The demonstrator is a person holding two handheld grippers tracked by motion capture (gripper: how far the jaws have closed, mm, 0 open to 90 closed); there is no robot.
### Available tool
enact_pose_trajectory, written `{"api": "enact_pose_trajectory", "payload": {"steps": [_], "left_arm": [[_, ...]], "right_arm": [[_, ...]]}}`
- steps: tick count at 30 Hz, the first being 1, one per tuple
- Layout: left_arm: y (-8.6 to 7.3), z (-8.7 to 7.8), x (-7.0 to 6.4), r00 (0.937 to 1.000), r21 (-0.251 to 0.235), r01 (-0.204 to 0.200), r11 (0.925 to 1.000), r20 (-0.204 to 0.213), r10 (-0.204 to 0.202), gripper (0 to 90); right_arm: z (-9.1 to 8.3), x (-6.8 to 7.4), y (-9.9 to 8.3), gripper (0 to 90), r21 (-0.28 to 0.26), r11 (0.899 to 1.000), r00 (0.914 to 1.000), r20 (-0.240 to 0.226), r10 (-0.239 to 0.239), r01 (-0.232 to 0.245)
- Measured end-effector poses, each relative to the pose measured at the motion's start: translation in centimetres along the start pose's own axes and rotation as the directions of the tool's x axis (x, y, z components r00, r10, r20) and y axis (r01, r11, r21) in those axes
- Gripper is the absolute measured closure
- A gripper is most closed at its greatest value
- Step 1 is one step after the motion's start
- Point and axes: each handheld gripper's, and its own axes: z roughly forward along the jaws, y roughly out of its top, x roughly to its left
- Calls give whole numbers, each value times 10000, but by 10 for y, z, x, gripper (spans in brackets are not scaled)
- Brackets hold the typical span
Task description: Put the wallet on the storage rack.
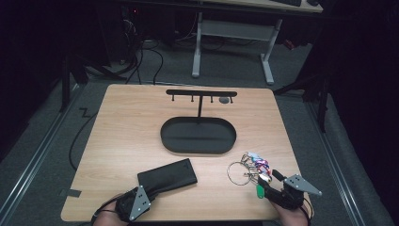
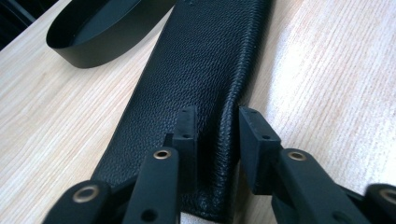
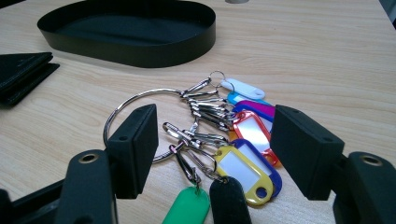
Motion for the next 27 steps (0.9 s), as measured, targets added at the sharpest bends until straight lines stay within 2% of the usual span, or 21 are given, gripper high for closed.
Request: {"api": "enact_pose_trajectory", "payload": {"steps": [2, 7, 10, 17, 21, 27], "left_arm": [[1, 0, -1, 10000, 18, -26, 10000, -41, 26, 749], [3, -3, 1, 9997, -132, 229, 9996, -75, -230, 777], [6, -7, 4, 9986, -442, 519, 9977, -98, -524, 795], [9, -17, 10, 9920, -1047, 1256, 9865, -15, -1265, 809], [10, -23, 12, 9889, -1285, 1486, 9805, 147, -1480, 811], [12, -31, 16, 9803, -1668, 1975, 9660, 349, -1944, 814]], "right_arm": [[0, -1, 0, 327, -11, 10000, 10000, -4, -7, 7], [-2, -2, 0, 328, -81, 10000, 10000, -27, 33, -33], [-1, -4, 0, 328, -59, 9999, 10000, -24, 93, -93], [0, -3, 0, 329, -33, 10000, 10000, -55, 46, -46], [0, -2, 0, 329, -13, 10000, 10000, -67, 37, -37], [1, -1, 0, 331, 22, 10000, 10000, -95, -5, 5]]}}
